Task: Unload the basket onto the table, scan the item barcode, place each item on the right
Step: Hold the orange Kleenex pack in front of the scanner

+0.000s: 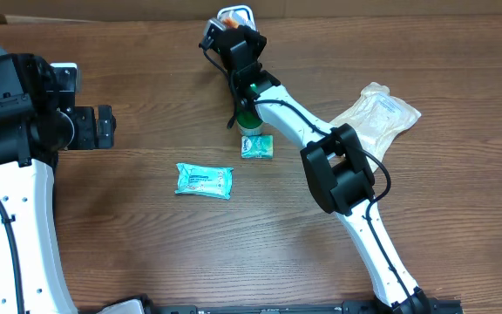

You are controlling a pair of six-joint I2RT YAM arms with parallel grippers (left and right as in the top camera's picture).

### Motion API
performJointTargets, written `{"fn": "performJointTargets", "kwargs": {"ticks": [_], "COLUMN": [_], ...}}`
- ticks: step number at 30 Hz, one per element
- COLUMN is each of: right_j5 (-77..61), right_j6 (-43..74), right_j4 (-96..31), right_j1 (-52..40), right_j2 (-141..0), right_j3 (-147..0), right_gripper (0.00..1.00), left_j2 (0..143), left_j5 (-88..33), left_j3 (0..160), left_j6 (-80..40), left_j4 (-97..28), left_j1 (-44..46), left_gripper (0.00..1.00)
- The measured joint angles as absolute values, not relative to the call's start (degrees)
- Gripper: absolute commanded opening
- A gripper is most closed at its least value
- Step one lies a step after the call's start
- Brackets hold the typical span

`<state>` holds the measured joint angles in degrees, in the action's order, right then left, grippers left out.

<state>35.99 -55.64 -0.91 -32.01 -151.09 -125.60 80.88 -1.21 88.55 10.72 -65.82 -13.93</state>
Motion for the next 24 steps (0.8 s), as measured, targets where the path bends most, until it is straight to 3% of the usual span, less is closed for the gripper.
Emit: {"fn": "performJointTargets", "kwargs": {"ticks": [16, 24], "right_j5": [41.58, 38.65], "right_j6": [-57.23, -46.72], "right_j4": [-0.03, -18.02], "right_j1": [-31.88, -31.90], "right_j2": [-151.09, -143.96], "right_j3": [-125.60, -125.45], "right_gripper": [0.04, 0.04], "left_j2": [80.88, 80.88], "left_j5": [-1.21, -1.19], "left_j3": [88.58, 88.55], "left_j6": [10.72, 10.72], "left_j4": [-65.82, -65.87], "left_j1": [-13.93, -13.93], "left_gripper": [0.99, 1.00]}}
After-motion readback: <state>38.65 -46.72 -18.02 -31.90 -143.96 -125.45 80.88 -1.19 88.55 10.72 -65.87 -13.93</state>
